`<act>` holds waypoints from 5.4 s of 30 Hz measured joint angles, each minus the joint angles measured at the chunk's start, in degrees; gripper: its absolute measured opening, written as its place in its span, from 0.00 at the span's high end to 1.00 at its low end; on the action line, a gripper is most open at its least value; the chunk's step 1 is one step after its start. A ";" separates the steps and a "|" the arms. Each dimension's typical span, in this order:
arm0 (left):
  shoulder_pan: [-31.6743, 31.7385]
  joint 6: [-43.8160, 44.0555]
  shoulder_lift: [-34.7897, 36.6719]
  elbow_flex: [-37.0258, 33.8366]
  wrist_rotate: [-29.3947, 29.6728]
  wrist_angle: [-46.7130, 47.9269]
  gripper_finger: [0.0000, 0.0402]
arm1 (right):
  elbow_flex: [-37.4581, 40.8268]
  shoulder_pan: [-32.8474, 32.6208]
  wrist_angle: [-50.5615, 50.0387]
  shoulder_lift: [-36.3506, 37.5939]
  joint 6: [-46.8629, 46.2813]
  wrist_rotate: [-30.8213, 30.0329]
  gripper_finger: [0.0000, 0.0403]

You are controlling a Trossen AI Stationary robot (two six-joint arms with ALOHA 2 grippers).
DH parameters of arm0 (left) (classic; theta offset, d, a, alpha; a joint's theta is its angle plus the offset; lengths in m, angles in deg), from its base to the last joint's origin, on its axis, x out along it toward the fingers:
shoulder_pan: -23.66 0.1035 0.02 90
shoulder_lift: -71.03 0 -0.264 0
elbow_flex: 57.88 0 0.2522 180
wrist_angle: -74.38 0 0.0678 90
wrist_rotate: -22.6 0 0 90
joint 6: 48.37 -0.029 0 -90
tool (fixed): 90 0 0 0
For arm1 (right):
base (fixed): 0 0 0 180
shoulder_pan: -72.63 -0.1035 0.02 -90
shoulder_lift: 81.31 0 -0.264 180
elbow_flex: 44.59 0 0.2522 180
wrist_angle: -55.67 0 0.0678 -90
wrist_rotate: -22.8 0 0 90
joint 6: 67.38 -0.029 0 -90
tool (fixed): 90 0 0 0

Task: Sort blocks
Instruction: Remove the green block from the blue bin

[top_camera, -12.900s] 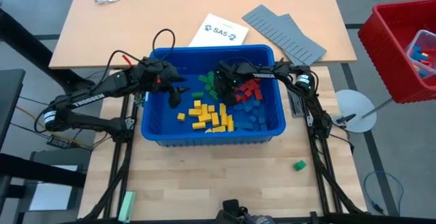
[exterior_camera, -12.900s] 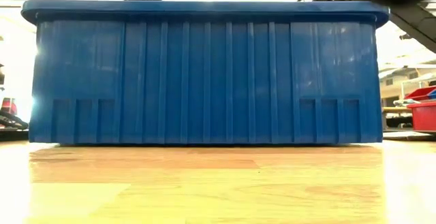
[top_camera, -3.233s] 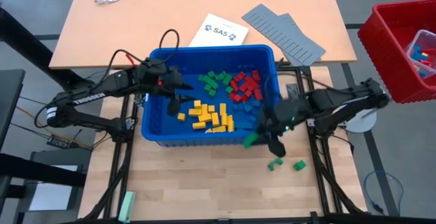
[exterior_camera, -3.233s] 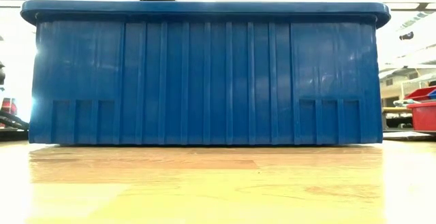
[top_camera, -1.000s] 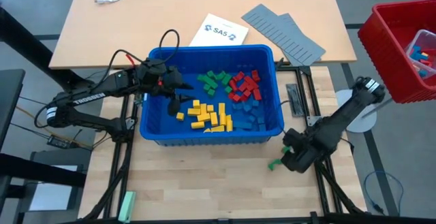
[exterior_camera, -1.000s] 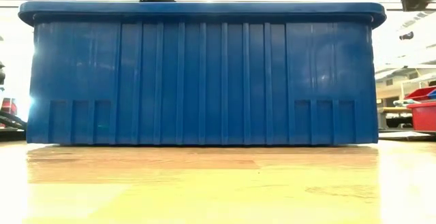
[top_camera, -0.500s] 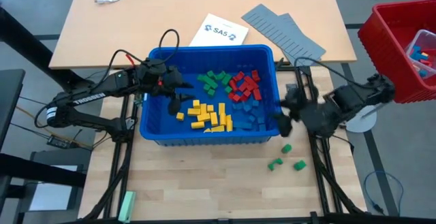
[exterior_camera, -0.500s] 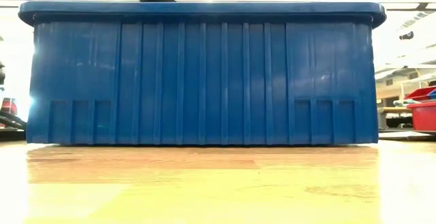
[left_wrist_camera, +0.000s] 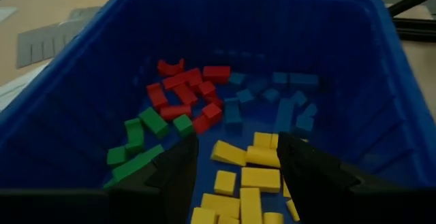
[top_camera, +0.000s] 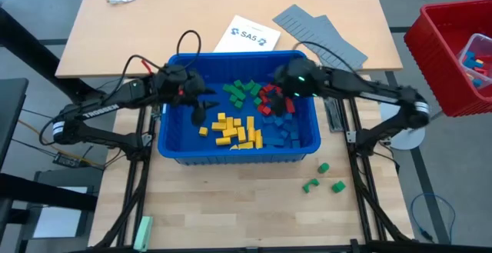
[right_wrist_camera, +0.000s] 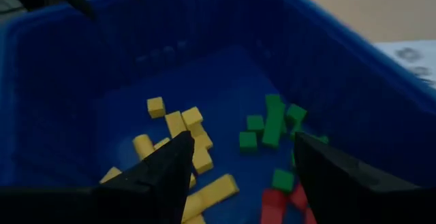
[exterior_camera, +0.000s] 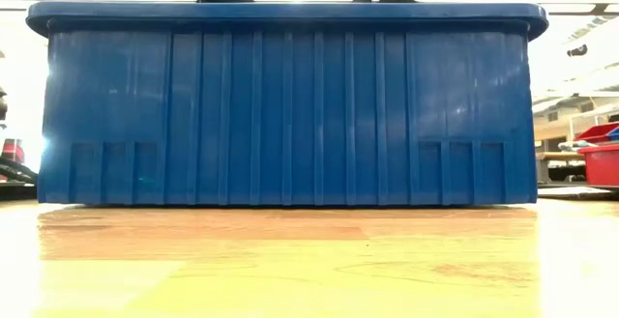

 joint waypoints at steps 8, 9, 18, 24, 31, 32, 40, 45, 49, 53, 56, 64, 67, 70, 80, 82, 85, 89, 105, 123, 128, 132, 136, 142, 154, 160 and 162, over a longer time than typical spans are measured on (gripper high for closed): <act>1.77 0.02 0.00 0.00 0.11 0.56 0.47 | 0.01 10.98 9.79 -15.52 5.24 12.48 0.43; 1.88 0.02 0.00 0.00 0.11 0.67 0.47 | -0.03 12.05 9.64 -17.30 4.78 13.24 0.44; 1.88 0.36 0.00 -0.02 -0.06 2.69 0.47 | -0.46 15.86 7.65 -28.27 4.58 17.28 0.47; 1.88 1.35 0.00 -0.02 -0.08 2.68 0.47 | -0.46 16.57 7.18 -34.03 6.02 15.31 0.47; 1.88 1.55 0.00 -0.02 -0.08 2.71 0.47 | -0.57 17.34 7.21 -37.52 6.18 13.77 0.44; 1.88 1.55 0.00 -0.02 -0.08 2.70 0.47 | -0.57 17.40 7.14 -37.97 6.40 13.39 0.44; 1.88 1.60 0.00 -0.02 -0.07 2.67 0.47 | -0.57 17.47 7.18 -40.31 8.47 12.86 0.42; 1.88 1.62 0.00 -0.02 -0.06 2.66 0.47 | -0.52 17.54 10.14 -40.14 8.26 12.85 0.49; 1.88 1.60 0.00 -0.02 -0.06 2.67 0.47 | -0.55 17.84 10.29 -40.15 8.44 13.96 0.62; 1.88 2.36 0.00 -0.02 0.30 2.68 0.47 | -0.46 17.93 7.81 -38.98 8.71 13.94 0.71; 1.88 2.27 0.00 -0.02 0.44 2.70 0.47 | -0.42 17.81 6.35 -35.45 8.98 13.84 0.71; 1.88 1.25 0.00 -0.02 0.57 2.75 0.47 | -0.45 14.30 -0.49 -18.56 7.85 13.96 0.71; 1.87 1.20 0.00 -0.02 0.57 2.78 0.47 | -0.46 11.51 -4.70 -11.17 5.09 13.94 0.71; 1.88 1.20 0.00 -0.02 0.59 2.80 0.47 | -0.49 7.85 -9.37 -3.94 -0.82 13.96 0.71; 1.88 1.16 0.00 -0.02 0.57 2.81 0.47 | -0.50 -14.03 -23.81 13.62 -24.93 10.16 0.70; 1.87 1.16 0.00 -0.02 0.59 2.81 0.47 | -0.45 -19.78 -25.09 15.42 -30.89 7.14 0.70; 1.88 1.16 0.00 -0.02 0.59 2.81 0.47 | 0.29 -28.22 -28.06 16.20 -39.04 4.31 0.70; 1.87 1.16 0.00 -0.02 0.59 2.84 0.47 | 4.29 -37.32 -29.37 15.05 -48.18 1.15 0.70; 1.86 1.14 0.00 -0.02 0.59 4.19 0.47 | 19.17 -57.04 -24.95 1.19 -71.42 -0.83 0.70; 1.88 0.77 -0.02 -0.02 0.51 4.18 0.47 | 27.36 -63.21 -13.31 -20.33 -83.06 -3.57 0.63; 1.85 0.69 -0.02 -0.02 -0.14 4.42 0.47 | 25.87 -63.15 -16.85 -16.98 -82.13 -1.22 0.50; 1.85 0.66 -0.02 -0.02 -0.20 4.46 0.47 | 21.82 -63.19 -24.35 -11.47 -77.76 1.29 0.41; 1.87 0.64 -0.02 -0.02 -0.26 4.69 0.47 | 16.05 -62.04 -29.25 -4.44 -75.51 1.07 0.37; 1.87 0.66 -0.02 -0.02 -0.28 4.62 0.47 | 8.62 -54.06 -27.86 4.11 -71.54 -8.50 0.35; 1.85 -0.39 -0.02 -0.02 0.70 4.53 0.47 | -6.31 -25.00 -16.54 1.83 -23.67 -20.44 0.41; 1.85 -0.44 -0.02 -0.02 1.23 3.39 0.47 | -7.19 -8.71 -4.16 -6.26 -7.39 -12.04 0.45; 1.85 -0.44 -0.02 -0.02 1.27 3.35 0.47 | -7.19 -4.66 -0.14 -9.65 -4.77 -7.78 0.46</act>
